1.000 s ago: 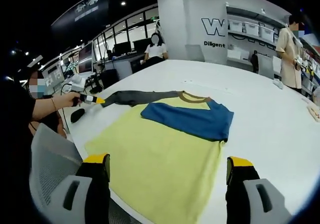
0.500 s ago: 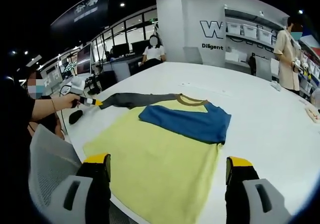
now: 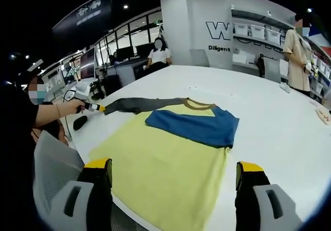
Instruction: Fold the garment on the visible template until the final outline fits inside the template.
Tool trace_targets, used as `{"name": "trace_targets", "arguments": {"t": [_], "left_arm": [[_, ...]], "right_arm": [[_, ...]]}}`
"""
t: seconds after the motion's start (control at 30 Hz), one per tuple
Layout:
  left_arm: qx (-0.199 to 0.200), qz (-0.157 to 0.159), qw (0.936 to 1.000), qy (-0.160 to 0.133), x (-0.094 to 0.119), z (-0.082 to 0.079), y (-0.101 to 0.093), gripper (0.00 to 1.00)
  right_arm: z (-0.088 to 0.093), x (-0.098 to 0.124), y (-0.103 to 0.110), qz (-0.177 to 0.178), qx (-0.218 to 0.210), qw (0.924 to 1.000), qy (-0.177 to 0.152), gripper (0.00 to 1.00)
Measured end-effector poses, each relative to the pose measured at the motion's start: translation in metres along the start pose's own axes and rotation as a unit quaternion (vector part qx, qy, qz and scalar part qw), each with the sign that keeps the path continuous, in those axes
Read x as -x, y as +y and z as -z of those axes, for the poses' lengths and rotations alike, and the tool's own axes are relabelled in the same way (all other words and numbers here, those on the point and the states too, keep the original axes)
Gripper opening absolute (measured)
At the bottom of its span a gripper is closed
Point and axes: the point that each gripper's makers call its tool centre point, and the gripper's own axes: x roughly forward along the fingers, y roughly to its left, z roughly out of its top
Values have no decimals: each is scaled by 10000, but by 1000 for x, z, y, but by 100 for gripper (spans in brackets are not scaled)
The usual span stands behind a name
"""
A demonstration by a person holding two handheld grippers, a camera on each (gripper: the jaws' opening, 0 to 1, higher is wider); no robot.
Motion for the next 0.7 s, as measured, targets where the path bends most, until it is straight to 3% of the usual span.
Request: {"name": "trace_targets", "arguments": {"t": [0.3,0.7], "left_arm": [[-202,43,9997,125,0,-5,4,2],[-566,-166,9977,339,-11,-19,32,2]], "right_arm": [[3,2,0,22,-3,10000,22,99],[1,2,0,39,29,10000,29,99]]}}
